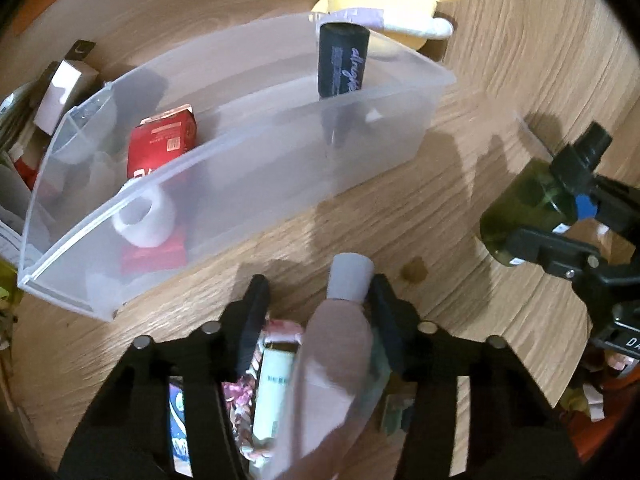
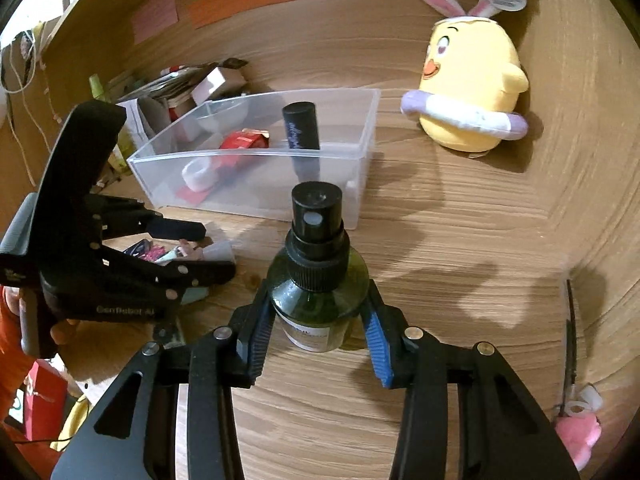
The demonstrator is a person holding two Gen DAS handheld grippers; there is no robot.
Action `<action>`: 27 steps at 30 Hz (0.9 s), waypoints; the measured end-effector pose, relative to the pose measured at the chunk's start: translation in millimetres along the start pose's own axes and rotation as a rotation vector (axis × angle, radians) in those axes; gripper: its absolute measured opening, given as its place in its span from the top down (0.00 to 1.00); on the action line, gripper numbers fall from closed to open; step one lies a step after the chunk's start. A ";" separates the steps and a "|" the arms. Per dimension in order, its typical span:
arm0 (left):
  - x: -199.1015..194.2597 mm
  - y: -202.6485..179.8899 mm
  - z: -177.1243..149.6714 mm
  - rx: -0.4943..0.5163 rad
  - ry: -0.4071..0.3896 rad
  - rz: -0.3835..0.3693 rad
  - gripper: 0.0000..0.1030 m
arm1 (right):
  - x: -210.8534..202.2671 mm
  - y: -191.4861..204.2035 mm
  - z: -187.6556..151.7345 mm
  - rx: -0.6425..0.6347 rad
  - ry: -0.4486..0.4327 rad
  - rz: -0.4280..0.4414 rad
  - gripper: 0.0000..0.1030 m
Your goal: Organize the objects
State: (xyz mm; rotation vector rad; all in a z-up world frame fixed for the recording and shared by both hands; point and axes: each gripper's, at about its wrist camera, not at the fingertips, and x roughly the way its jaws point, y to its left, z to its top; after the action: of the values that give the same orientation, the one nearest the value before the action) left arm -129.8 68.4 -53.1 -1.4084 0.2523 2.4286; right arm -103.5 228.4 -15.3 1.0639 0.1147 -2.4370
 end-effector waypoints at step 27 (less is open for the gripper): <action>-88.1 39.4 -19.6 -0.179 -0.246 0.010 0.80 | -4.0 20.6 22.0 -0.013 -0.064 0.019 0.63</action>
State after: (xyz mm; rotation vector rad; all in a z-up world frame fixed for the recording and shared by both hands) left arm -87.5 9.2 13.2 -1.1595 -0.0164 2.6554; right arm -106.6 206.0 5.0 0.9757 0.0991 -2.4471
